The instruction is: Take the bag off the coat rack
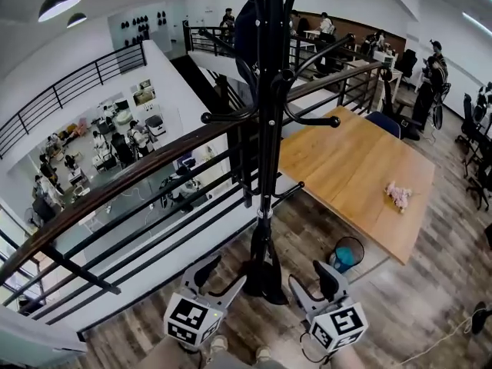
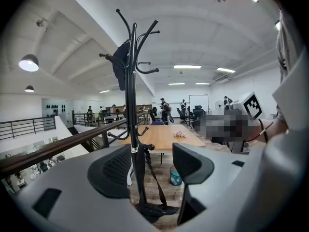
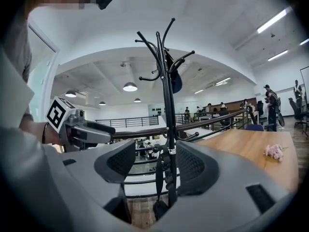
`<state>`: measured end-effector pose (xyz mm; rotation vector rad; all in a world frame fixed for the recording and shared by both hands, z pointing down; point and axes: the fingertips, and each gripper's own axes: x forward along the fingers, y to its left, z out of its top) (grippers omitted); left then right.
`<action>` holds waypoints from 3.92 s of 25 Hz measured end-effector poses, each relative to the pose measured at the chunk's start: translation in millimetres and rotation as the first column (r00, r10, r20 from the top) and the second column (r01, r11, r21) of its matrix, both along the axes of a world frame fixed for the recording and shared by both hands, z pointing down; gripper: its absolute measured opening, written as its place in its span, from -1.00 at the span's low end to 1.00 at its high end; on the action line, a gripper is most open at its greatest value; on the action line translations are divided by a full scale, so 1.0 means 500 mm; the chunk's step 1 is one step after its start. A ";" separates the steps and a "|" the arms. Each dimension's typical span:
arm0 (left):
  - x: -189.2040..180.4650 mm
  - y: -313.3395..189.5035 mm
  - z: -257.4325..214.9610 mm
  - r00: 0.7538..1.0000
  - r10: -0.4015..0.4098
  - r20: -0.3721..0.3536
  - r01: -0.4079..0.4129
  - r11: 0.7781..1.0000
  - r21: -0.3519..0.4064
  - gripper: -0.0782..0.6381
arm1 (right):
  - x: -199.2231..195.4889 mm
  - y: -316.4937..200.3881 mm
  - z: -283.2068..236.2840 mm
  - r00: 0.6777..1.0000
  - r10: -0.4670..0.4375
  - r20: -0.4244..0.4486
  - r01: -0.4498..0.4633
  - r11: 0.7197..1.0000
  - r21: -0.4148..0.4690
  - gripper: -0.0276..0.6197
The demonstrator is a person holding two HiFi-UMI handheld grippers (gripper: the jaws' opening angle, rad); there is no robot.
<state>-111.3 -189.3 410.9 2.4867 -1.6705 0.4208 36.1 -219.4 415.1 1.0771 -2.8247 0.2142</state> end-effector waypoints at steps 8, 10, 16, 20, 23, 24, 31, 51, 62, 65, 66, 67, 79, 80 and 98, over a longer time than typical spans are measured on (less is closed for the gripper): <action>-0.037 -0.071 0.074 0.990 0.140 -0.026 -0.141 0.989 -0.043 -0.01 | -0.057 -0.031 0.083 0.995 0.088 -0.040 -0.090 0.995 -0.045 -0.12; -0.040 -0.089 0.103 0.985 0.171 -0.032 -0.173 0.984 -0.052 -0.01 | -0.070 -0.044 0.114 0.994 0.102 -0.048 -0.104 0.993 -0.053 -0.12; -0.025 -0.147 0.183 0.964 0.259 -0.059 -0.264 0.959 -0.101 -0.01 | -0.086 -0.075 0.194 0.983 0.174 -0.062 -0.180 0.979 -0.099 -0.12; -0.018 -0.188 0.233 0.958 0.280 -0.066 -0.286 0.952 -0.114 -0.01 | -0.108 -0.104 0.249 0.980 0.183 -0.075 -0.191 0.975 -0.114 -0.12; -0.004 -0.221 0.276 0.953 0.293 -0.072 -0.300 0.945 -0.129 -0.02 | -0.120 -0.137 0.291 0.978 0.188 -0.088 -0.197 0.973 -0.116 -0.12; 0.000 -0.232 0.288 0.953 0.294 -0.078 -0.302 0.943 -0.137 -0.02 | -0.124 -0.148 0.304 0.978 0.188 -0.096 -0.199 0.973 -0.117 -0.12; 0.019 -0.288 0.345 0.945 0.311 -0.103 -0.325 0.931 -0.168 -0.02 | -0.161 -0.210 0.356 0.978 0.172 -0.118 -0.187 0.974 -0.129 -0.12; 0.032 -0.282 0.346 0.953 0.298 -0.053 -0.302 0.933 -0.193 -0.73 | -0.124 -0.239 0.333 0.966 0.237 -0.105 -0.251 0.958 -0.137 -0.71; 0.031 -0.199 0.140 0.949 0.308 -0.070 -0.314 0.943 -0.108 -0.73 | -0.050 -0.169 0.128 0.968 0.245 -0.048 -0.247 0.967 -0.059 -0.71; 0.068 -0.183 0.098 0.939 0.344 -0.031 -0.345 0.936 -0.066 -0.74 | -0.010 -0.147 0.089 0.968 0.249 -0.042 -0.250 0.968 -0.020 -0.71; 0.072 -0.175 0.064 0.934 0.357 -0.018 -0.358 0.933 -0.051 -0.73 | -0.004 -0.136 0.056 0.967 0.252 -0.042 -0.252 0.968 -0.008 -0.71; 0.073 -0.165 0.024 0.928 0.371 -0.002 -0.371 0.928 -0.036 -0.73 | -0.002 -0.123 0.016 0.966 0.255 -0.042 -0.255 0.967 0.003 -0.71; 0.190 -0.056 -0.167 0.833 0.554 0.001 -0.553 0.831 0.067 -0.73 | 0.128 0.063 -0.183 0.926 0.368 -0.089 -0.358 0.928 0.105 -0.71; 0.205 -0.046 -0.168 0.819 0.574 -0.004 -0.572 0.817 0.068 -0.73 | 0.142 0.080 -0.185 0.919 0.384 -0.093 -0.374 0.921 0.107 -0.71; 0.449 0.110 -0.067 0.558 0.825 -0.090 -0.830 0.554 -0.067 -0.73 | 0.349 0.308 -0.084 0.735 0.658 -0.166 -0.670 0.741 -0.029 -0.71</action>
